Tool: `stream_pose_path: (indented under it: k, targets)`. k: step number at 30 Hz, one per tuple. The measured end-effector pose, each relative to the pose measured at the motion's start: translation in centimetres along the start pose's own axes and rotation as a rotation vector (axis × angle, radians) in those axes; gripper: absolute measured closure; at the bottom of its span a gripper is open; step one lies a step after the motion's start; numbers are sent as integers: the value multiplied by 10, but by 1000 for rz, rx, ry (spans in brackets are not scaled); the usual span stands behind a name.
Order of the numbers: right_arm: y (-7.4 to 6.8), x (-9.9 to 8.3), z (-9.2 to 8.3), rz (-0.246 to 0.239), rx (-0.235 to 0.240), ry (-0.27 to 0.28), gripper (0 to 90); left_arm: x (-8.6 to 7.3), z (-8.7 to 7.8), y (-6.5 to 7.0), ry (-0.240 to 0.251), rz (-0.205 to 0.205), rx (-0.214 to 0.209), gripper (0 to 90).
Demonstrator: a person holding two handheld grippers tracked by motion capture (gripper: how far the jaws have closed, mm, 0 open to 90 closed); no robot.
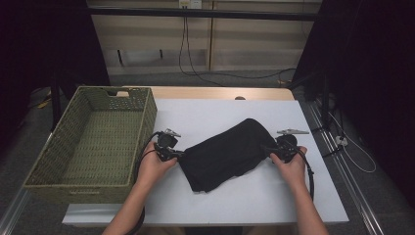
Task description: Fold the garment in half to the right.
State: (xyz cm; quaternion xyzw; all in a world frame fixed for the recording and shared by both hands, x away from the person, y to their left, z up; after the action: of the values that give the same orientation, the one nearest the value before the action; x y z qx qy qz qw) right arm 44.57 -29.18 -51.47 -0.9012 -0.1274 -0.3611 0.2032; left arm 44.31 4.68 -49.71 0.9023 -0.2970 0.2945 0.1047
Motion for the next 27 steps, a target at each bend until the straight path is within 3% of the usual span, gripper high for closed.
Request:
stream_pose_path:
  k: [4, 6, 7, 12, 17, 19, 25, 27]
  targets:
    - [-2, -1, 0, 19, -2, 23, 517, 0, 1, 0, 1, -3, -1, 822]
    - [-6, -1, 1, 27, 34, 30, 683, 0, 1, 0, -2, -1, 0, 821]
    - [-10, -2, 2, 46, 81, 37, 749, 1, 1, 0, -3, 1, 0, 821]
    - [-14, 0, 3, 24, 45, 23, 766, 1, 1, 0, -3, 0, 3, 802]
    - [-14, 1, 1, -17, 28, 30, 770, 4, -1, -2, 15, -21, 3, 690]
    - [-15, 1, 0, -26, 22, 21, 770, 5, -1, -2, 27, -37, -7, 611]
    - [-16, 1, 0, -35, 14, 17, 769, 11, 7, -1, 88, -9, 6, 364]
    - [-16, 1, 0, -36, 13, 17, 768, 9, 12, 1, 72, 7, 1, 304]
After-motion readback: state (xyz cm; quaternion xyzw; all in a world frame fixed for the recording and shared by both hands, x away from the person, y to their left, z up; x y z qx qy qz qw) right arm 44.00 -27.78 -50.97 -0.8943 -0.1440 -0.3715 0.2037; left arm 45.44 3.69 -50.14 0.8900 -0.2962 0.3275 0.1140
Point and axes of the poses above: each handheld gripper's, and its own axes: z roughly forward along the jaws, x roughly out of its top, y roughly to its right, the point moved 8 cm from there along z, roughly forward along the jaws, and after that the axes turned 13 degrees about x, right-handed, at the moved point
